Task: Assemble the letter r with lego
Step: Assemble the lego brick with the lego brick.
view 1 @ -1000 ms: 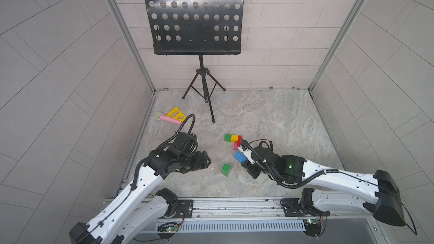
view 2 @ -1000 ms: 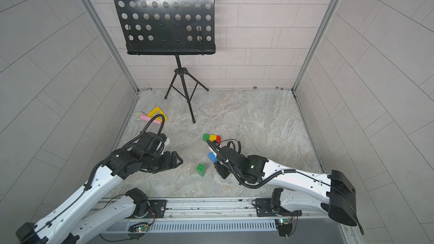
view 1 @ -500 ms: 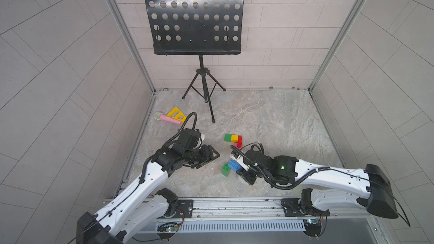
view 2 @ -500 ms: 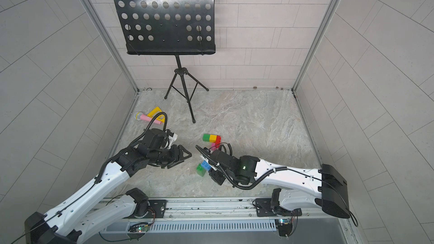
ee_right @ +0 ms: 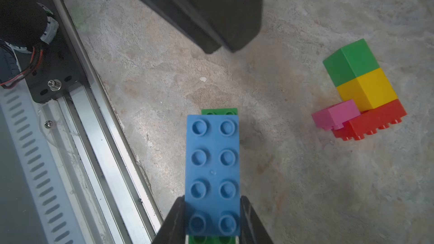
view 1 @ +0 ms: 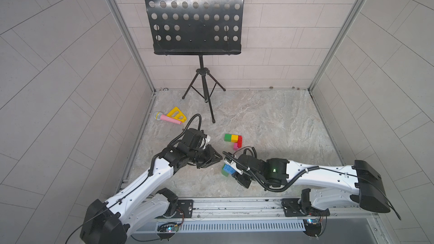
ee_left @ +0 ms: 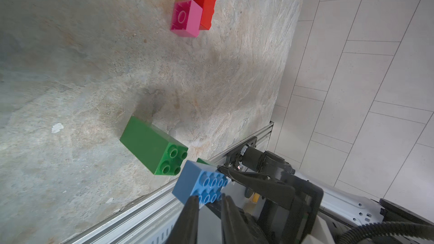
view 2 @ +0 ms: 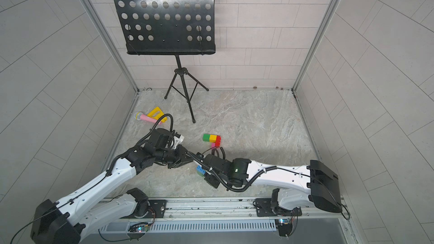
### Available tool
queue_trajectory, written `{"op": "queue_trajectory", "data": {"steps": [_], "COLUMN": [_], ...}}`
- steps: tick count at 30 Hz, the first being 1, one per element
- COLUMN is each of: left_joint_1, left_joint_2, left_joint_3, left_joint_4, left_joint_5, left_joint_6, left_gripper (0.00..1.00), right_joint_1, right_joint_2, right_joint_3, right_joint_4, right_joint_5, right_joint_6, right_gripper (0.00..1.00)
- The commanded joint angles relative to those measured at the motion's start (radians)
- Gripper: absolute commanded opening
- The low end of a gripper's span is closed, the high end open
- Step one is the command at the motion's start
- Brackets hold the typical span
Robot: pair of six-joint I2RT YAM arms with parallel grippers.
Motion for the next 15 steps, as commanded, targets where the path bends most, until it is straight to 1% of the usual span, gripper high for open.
{"op": "queue_trajectory", "data": {"steps": [1, 5, 10, 15], "left_joint_1": [0.005, 0.003, 0.004, 0.001], "left_joint_2": [-0.006, -0.003, -0.011, -0.02], "left_joint_3": [-0.026, -0.051, -0.067, -0.082], "left_joint_4": [0.058, 0.069, 0.087, 0.112], "left_joint_5": [0.03, 0.053, 0.061, 0.063], "left_joint_6": [-0.03, -0.04, -0.051, -0.07], "left_gripper": [0.23, 0.23, 0.19, 0.19], "right_joint_1": [0.006, 0.006, 0.005, 0.005], "right_joint_2": [0.0, -0.004, 0.028, 0.043], "right_joint_3": [-0.009, -0.021, -0.009, -0.001], "right_joint_4": [0.034, 0.053, 0.053, 0.052], "right_joint_5": [0.053, 0.078, 0.061, 0.053], "right_joint_6": [-0.016, -0.015, -0.017, -0.015], "right_gripper": [0.0, 0.0, 0.0, 0.0]}}
